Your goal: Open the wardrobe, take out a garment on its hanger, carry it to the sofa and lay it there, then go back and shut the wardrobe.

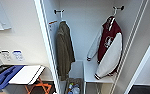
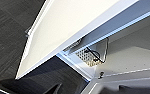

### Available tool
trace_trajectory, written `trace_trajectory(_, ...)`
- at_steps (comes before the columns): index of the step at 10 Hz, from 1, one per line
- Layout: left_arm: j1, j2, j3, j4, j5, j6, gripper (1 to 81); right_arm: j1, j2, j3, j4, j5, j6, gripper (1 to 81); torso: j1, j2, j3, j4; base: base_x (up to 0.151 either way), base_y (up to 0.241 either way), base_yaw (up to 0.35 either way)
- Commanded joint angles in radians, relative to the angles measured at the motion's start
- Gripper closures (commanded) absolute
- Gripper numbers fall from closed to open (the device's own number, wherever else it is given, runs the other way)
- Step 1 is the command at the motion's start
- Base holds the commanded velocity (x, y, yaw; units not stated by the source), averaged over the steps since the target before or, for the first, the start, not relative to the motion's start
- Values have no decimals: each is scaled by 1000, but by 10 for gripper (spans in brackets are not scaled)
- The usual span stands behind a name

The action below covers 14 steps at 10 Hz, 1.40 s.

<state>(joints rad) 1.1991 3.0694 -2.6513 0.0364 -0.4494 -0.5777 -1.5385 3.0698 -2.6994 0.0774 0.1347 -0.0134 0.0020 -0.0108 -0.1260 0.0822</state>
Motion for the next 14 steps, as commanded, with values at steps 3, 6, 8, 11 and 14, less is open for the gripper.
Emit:
trace_trajectory(3,-126,17,1,-30,-9,-2,10,34,16,6,1,-66,-3,10,0,0,0,0,0,0,0)
trace_trajectory(6,-138,68,-90,-49,-61,7,10,34,17,10,-4,-66,-5,10,0,0,0,0,0,0,0)
trace_trajectory(8,-152,95,-151,-108,-63,8,10,31,16,12,-5,-67,-5,10,0,0,0,0,0,0,0)
trace_trajectory(11,-172,94,-170,-174,-65,12,10,25,16,12,-7,-67,-7,10,0,0,0,0,0,0,0)
trace_trajectory(14,-183,91,-170,-231,-72,12,10,22,14,7,-5,-73,-5,10,0,0,0,0,0,0,0)
